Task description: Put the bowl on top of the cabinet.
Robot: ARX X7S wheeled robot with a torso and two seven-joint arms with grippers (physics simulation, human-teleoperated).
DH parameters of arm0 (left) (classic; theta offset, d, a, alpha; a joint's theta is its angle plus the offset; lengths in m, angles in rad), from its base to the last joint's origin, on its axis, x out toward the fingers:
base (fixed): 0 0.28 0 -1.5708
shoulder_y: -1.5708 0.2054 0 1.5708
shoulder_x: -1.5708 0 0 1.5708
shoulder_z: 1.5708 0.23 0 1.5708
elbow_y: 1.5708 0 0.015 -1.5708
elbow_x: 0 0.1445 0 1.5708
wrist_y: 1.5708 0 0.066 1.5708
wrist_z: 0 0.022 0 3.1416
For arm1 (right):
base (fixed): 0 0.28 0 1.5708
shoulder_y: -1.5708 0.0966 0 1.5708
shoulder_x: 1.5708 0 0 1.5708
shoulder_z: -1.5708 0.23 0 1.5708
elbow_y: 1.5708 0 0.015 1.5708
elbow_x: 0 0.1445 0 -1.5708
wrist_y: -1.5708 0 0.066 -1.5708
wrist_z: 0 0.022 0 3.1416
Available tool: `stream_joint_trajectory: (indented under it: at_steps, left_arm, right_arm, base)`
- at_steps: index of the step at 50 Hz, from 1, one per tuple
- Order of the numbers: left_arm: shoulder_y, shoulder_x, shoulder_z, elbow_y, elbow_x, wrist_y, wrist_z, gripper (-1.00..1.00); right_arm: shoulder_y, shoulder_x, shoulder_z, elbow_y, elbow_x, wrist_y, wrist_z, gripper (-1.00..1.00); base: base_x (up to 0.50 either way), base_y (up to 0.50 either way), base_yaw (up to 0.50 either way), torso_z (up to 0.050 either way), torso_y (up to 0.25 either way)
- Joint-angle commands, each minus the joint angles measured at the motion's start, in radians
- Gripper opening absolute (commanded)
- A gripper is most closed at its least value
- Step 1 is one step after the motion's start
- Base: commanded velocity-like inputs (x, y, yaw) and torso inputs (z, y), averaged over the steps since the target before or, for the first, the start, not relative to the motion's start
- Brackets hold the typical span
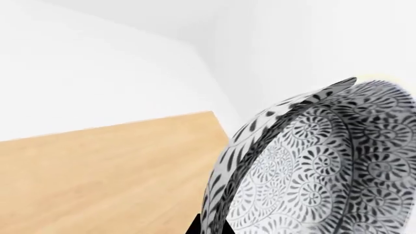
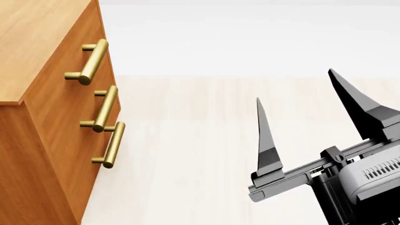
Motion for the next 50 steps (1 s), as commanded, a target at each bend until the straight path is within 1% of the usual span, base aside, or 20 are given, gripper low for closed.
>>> stream_joint_trajectory:
  at_steps: [1, 21, 30, 34, 36, 45, 50]
  left_arm:
    - [-0.001, -0.011, -0.004, -0.049, -0.011, 0.021, 0.000, -1.00]
    - [0.044, -0.036, -0.033, -0.092, -0.029, 0.039, 0.007, -1.00]
    - [0.035, -0.037, -0.037, -0.106, -0.034, 0.045, 0.000, -1.00]
    - [0.043, -0.038, -0.053, -0.109, -0.042, 0.055, -0.001, -1.00]
    - [0.050, -0.031, -0.086, -0.121, -0.064, 0.067, 0.004, -1.00]
    - [0.070, -0.022, -0.120, -0.138, -0.087, 0.104, 0.017, -1.00]
    - [0.072, -0.023, -0.110, -0.151, -0.083, 0.115, 0.026, -1.00]
  right_arm:
    - [-0.001, -0.002, -0.002, 0.003, -0.010, 0.001, 0.002, 1.00]
    - [0.000, -0.004, -0.002, 0.007, -0.010, 0.006, 0.000, 1.00]
    - [0.000, -0.008, -0.003, 0.012, -0.011, 0.005, -0.002, 1.00]
    - [0.004, -0.007, -0.002, 0.010, -0.009, 0.010, -0.002, 1.00]
    - [0.007, -0.008, -0.005, 0.009, -0.013, 0.014, -0.002, 1.00]
    - [0.003, -0.010, -0.004, 0.014, -0.016, 0.009, -0.002, 1.00]
    - [0.000, -0.011, -0.004, 0.015, -0.019, 0.008, -0.002, 1.00]
  base:
    - [0.00, 0.00, 0.00, 0.000, 0.000]
    - [0.00, 0.00, 0.00, 0.000, 0.000]
    - [0.00, 0.00, 0.00, 0.000, 0.000]
    - [0.00, 0.00, 0.00, 0.000, 0.003]
    - [0.00, 0.00, 0.00, 0.000, 0.000]
    - [0.00, 0.00, 0.00, 0.000, 0.000]
    - [0.00, 0.00, 0.00, 0.000, 0.000]
